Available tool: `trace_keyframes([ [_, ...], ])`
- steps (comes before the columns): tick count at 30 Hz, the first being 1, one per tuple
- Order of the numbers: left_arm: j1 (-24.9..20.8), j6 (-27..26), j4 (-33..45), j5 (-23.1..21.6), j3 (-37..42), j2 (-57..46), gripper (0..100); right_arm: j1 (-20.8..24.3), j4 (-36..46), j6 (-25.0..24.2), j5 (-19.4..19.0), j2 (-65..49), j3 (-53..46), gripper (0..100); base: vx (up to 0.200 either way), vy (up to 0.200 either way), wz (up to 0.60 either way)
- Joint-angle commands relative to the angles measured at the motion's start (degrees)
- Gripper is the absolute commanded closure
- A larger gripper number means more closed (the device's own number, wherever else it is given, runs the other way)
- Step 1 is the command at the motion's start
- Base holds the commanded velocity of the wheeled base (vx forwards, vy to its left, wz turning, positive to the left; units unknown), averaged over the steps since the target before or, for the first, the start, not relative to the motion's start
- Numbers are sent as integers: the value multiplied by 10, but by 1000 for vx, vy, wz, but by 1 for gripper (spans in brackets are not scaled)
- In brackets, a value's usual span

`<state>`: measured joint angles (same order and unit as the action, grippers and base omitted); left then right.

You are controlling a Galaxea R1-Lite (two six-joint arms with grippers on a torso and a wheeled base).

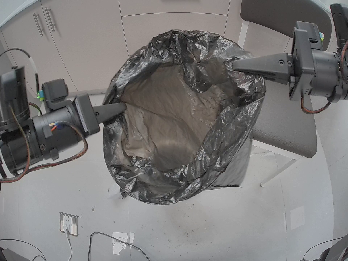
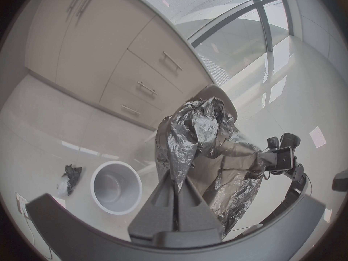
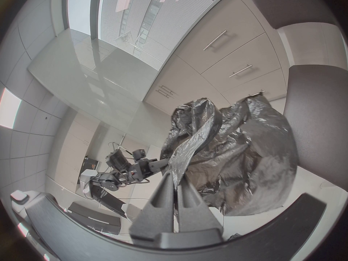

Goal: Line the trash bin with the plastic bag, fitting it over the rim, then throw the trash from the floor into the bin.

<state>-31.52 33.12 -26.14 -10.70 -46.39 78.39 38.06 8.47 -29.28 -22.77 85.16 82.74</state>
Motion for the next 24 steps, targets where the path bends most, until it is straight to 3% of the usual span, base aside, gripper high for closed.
trace_keyframes([
  [1, 23, -14, 12, 0, 2, -49, 100, 12, -5, 8, 8, 30, 1, 100, 0, 0, 0],
  [8, 35, -55, 43, 1, 2, -68, 100, 54, -71, 12, 95, 83, 1, 100, 0, 0, 0],
  [15, 72, -109, 44, 2, 14, -64, 100, 62, -95, 22, 110, 113, 8, 100, 0, 0, 0],
  [19, 110, -160, 42, 0, 24, -50, 100, 73, -122, 23, 152, 136, 11, 100, 0, 0, 0],
  [24, 135, -173, 35, -4, 30, -27, 100, 83, -155, 40, 179, 146, 6, 100, 0, 0, 0],
])
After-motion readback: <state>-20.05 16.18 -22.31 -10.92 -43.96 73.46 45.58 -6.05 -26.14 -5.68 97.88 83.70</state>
